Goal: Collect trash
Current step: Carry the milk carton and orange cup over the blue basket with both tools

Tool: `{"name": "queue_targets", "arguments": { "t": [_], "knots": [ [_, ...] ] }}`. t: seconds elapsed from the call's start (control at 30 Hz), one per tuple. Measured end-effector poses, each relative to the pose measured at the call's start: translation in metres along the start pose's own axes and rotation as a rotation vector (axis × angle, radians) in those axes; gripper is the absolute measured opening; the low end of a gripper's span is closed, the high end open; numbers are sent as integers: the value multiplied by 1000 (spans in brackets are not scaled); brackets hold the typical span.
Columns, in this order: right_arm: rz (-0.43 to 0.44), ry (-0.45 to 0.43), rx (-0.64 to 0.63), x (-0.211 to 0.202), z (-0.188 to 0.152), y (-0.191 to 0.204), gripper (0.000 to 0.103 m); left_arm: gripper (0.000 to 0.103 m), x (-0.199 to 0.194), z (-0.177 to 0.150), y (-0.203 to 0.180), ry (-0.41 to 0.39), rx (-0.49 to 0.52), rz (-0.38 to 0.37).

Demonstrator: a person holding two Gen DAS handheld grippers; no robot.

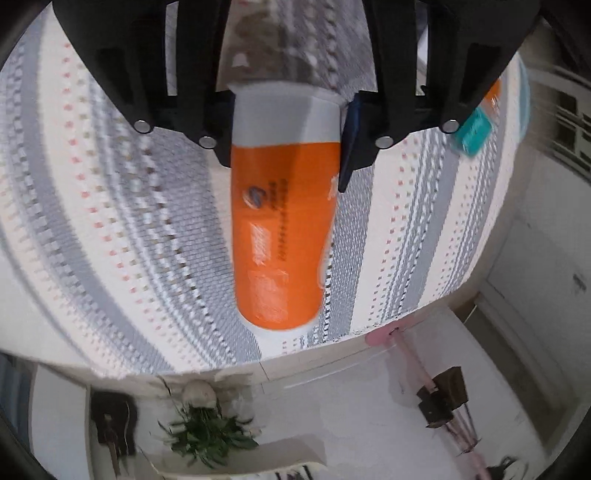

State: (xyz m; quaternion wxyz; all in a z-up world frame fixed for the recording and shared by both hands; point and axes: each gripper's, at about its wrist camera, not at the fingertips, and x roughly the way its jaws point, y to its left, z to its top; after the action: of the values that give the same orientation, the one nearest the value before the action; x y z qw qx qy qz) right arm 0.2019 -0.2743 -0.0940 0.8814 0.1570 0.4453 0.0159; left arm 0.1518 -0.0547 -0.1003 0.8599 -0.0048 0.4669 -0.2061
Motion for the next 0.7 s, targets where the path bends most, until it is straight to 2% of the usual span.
{"name": "queue_targets", "arguments": {
  "t": [0.2,0.4,0.53,0.7],
  "knots": [
    [-16,-59,-97,-38,-20,1,37,55,0,-2,-5,-6,19,33],
    [36,-111,-139,-76,-20,18,36,53,-44,3,1,-132,-38,22],
    [51,-175,-238,-109,-20,60,36,53,-93,7,16,-236,-78,44],
    [110,-238,-377,-141,-30,132,36,53,-160,3,56,-348,-149,120]
  ]
}}
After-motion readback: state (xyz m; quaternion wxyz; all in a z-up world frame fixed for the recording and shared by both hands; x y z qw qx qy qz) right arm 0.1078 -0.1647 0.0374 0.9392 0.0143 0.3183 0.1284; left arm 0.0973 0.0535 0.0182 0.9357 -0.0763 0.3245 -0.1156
